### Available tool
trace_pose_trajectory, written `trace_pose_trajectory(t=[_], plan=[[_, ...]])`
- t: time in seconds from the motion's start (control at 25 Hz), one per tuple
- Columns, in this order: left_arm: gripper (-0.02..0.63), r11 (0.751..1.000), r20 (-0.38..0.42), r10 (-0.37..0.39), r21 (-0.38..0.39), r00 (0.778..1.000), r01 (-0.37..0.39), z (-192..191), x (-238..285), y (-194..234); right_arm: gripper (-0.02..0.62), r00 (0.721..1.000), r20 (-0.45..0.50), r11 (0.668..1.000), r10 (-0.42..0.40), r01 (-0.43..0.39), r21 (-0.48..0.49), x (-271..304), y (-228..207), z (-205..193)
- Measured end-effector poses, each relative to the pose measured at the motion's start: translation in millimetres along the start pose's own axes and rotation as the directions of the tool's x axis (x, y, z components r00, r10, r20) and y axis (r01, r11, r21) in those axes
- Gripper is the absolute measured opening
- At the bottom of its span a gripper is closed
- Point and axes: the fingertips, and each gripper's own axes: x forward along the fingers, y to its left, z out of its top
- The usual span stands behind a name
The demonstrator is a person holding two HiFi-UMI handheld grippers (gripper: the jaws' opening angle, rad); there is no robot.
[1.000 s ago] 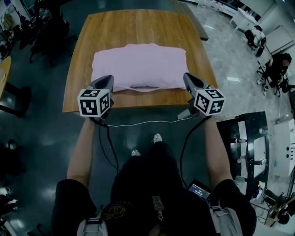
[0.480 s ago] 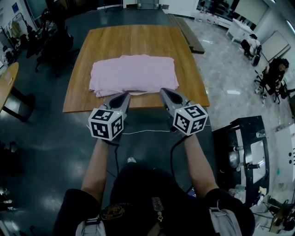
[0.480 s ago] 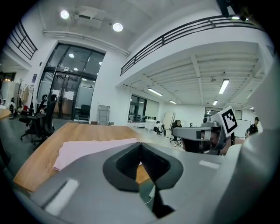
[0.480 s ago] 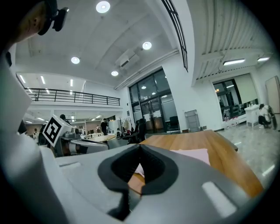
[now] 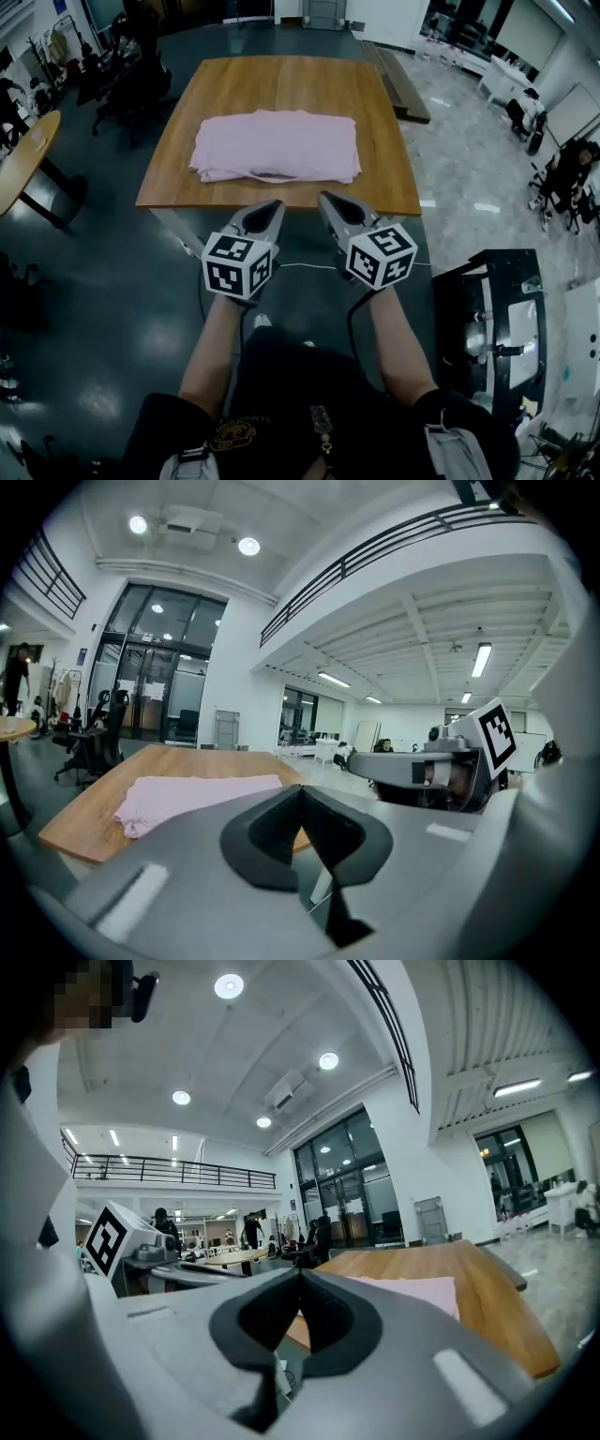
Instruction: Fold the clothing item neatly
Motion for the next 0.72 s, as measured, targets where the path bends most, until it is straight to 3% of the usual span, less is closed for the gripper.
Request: trace_pose_trajectory(t=[0.72], plan=[[0.007, 0.999, 0.053, 0.032, 0.016, 0.998, -0.032, 26.0, -19.6, -30.3, 0.003, 0.998, 0.041, 0.998, 0.050, -0.048, -0.043, -23.0, 16.8, 20.2]])
